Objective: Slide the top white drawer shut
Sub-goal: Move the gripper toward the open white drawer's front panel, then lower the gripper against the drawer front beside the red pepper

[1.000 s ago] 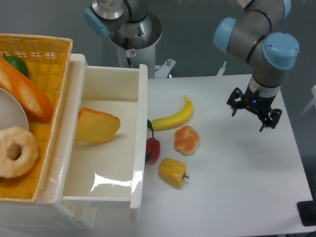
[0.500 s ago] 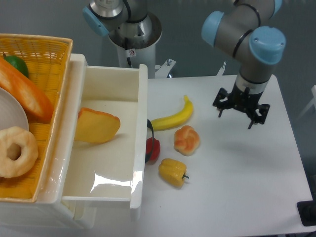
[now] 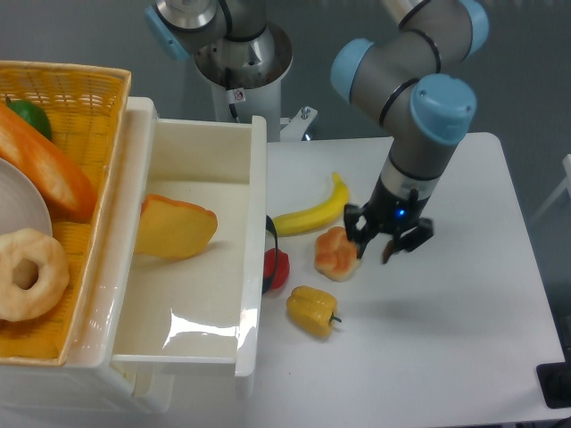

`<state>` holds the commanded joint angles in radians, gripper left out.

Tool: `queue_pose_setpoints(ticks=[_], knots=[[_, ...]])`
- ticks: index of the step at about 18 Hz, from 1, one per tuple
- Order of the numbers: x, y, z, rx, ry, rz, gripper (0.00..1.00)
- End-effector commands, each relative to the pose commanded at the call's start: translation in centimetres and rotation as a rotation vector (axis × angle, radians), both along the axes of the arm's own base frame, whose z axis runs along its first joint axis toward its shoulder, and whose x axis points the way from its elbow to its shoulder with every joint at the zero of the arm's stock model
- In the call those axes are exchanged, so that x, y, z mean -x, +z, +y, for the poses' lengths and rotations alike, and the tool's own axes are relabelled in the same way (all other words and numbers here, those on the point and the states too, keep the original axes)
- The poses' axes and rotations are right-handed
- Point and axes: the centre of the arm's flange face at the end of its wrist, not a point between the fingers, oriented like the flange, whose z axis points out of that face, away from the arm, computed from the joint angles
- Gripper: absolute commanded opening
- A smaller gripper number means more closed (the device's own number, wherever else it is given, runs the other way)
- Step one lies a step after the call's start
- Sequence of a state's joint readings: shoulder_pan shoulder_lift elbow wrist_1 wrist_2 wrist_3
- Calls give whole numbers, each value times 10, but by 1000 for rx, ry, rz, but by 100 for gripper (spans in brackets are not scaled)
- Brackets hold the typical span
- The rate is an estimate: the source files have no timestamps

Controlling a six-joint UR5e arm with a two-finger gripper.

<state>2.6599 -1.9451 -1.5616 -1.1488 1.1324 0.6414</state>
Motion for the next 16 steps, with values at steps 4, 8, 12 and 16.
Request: queue_pose_setpoints(ticks=[4,8,12,16], knots=[[-7,4,4,-90,9,-110,0],[-15,4,7,-100,6,-166,0],[-27,9,7,-101,5,-217,0],[-39,11,16,-108,-5,-237,0]])
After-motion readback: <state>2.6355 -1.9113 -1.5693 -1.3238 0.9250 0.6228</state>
